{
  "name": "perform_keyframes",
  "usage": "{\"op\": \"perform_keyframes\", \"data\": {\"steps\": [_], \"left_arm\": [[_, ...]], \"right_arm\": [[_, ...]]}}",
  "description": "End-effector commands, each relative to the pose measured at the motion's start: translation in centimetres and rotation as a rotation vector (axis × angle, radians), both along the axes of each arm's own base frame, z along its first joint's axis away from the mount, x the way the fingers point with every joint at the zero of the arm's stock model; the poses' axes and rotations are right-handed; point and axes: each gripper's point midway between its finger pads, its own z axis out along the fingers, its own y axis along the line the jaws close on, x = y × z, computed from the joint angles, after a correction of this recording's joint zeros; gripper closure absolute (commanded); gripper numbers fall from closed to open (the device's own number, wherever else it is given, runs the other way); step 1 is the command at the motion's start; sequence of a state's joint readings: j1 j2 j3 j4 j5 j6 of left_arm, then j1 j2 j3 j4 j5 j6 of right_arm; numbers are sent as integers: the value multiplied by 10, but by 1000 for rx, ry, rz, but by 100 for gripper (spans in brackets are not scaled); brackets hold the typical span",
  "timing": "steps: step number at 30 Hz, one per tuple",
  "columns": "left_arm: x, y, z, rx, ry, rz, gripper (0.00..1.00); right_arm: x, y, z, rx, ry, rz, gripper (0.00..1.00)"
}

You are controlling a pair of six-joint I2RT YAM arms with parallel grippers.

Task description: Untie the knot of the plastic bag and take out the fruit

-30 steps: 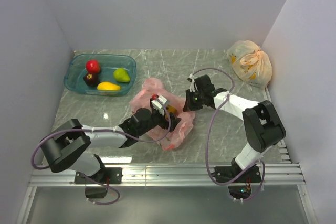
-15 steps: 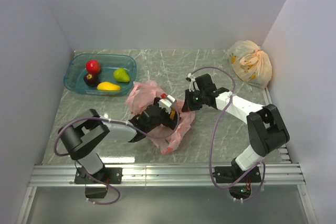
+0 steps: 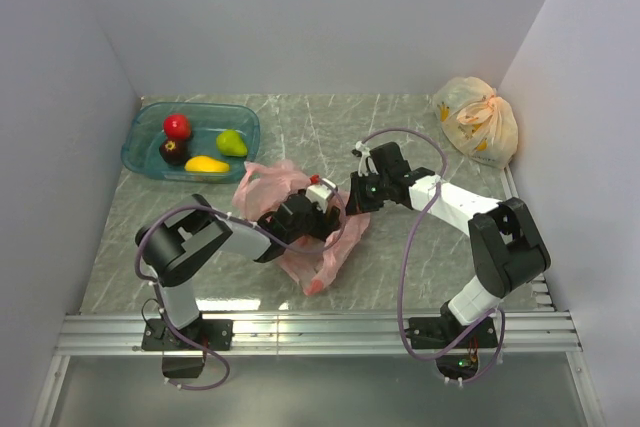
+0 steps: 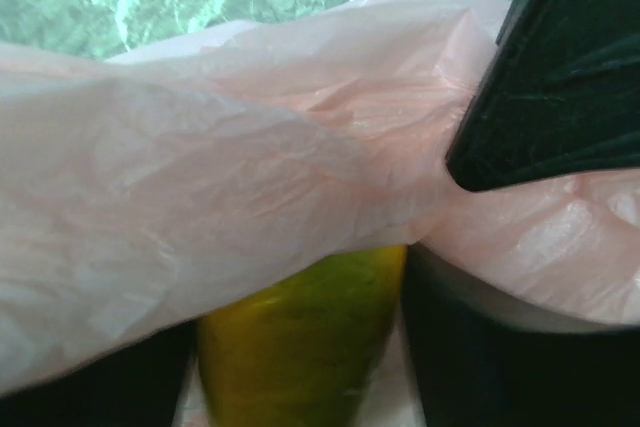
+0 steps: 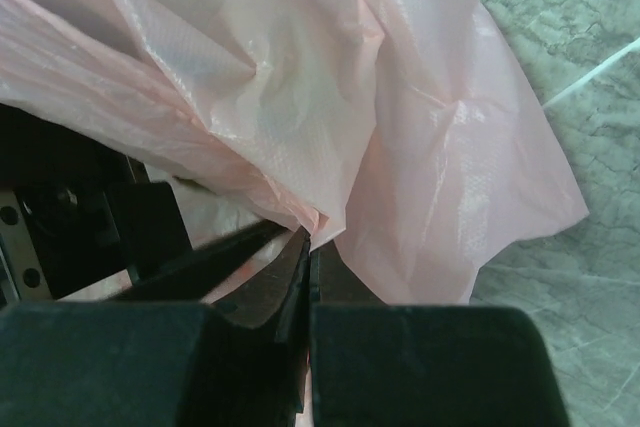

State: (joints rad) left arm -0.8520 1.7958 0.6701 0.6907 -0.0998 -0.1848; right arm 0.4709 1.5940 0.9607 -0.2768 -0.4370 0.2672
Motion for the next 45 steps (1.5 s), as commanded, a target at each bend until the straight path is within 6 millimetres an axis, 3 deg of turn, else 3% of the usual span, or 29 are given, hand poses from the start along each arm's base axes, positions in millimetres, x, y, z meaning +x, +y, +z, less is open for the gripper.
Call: {"op": "perform_keyframes", "data": {"steps": [1, 4, 5, 7, 11, 12, 14, 15, 17, 20, 24, 25, 27, 28, 30, 31, 33, 35, 38, 39, 42, 43, 44, 45], "left_arm": [[-2, -13, 24, -68, -4, -38, 32], [-12, -10, 34, -90, 18, -53, 47], [-15, -9, 38, -99, 23, -57, 58], [-21, -4, 52, -131, 23, -54, 68], [-39, 7, 69, -159, 37, -71, 70], [-43, 9, 84, -184, 20, -84, 70], [-55, 13, 86, -182, 41, -114, 70], [-60, 14, 99, -201, 28, -139, 70], [-81, 8, 100, -192, 76, -244, 71], [-105, -4, 123, -258, 118, -374, 71], [-113, -9, 190, -396, 47, -423, 71], [-109, -11, 218, -423, -8, -427, 70], [-101, -8, 246, -434, -48, -393, 70], [-96, -9, 278, -463, -100, -402, 69], [-101, -16, 289, -466, -77, -471, 68], [-101, -20, 306, -481, -83, -502, 68], [-101, -29, 297, -475, 6, -537, 68], [-87, -25, 297, -501, 7, -472, 68], [-24, 16, 296, -520, -32, -125, 67], [19, 53, 290, -500, -61, 116, 68], [73, 117, 261, -408, 2, 466, 68], [97, 161, 260, -395, -21, 642, 68], [107, 180, 245, -367, 5, 721, 68], [121, 212, 241, -376, -1, 825, 68]], "right_arm": [[5, 3, 4, -1, -44, 10, 100], [10, 0, 9, -17, -67, -3, 100], [13, -2, 8, -34, -77, -16, 100], [19, -6, 14, -44, -101, -39, 100], [32, -19, 21, -101, -150, -126, 100], [38, -24, 25, -123, -171, -157, 100], [42, -28, 29, -135, -187, -190, 100], [45, -33, 32, -154, -202, -218, 100], [47, -36, 36, -163, -212, -240, 100], [51, -43, 40, -189, -227, -278, 100], [48, -53, 32, -233, -212, -311, 100], [47, -54, 31, -232, -209, -314, 100], [45, -60, 25, -251, -204, -343, 100], [44, -60, 24, -248, -199, -352, 100], [43, -61, 25, -245, -199, -361, 100], [43, -60, 28, -238, -206, -362, 100], [44, -61, 37, -226, -226, -372, 100], [45, -64, 44, -226, -244, -384, 100], [46, -75, 50, -255, -277, -427, 100], [45, -81, 50, -273, -284, -447, 100], [43, -87, 52, -285, -293, -474, 100], [43, -91, 50, -296, -295, -494, 100], [42, -94, 53, -297, -305, -506, 100], [42, -96, 54, -301, -311, -518, 100]]}}
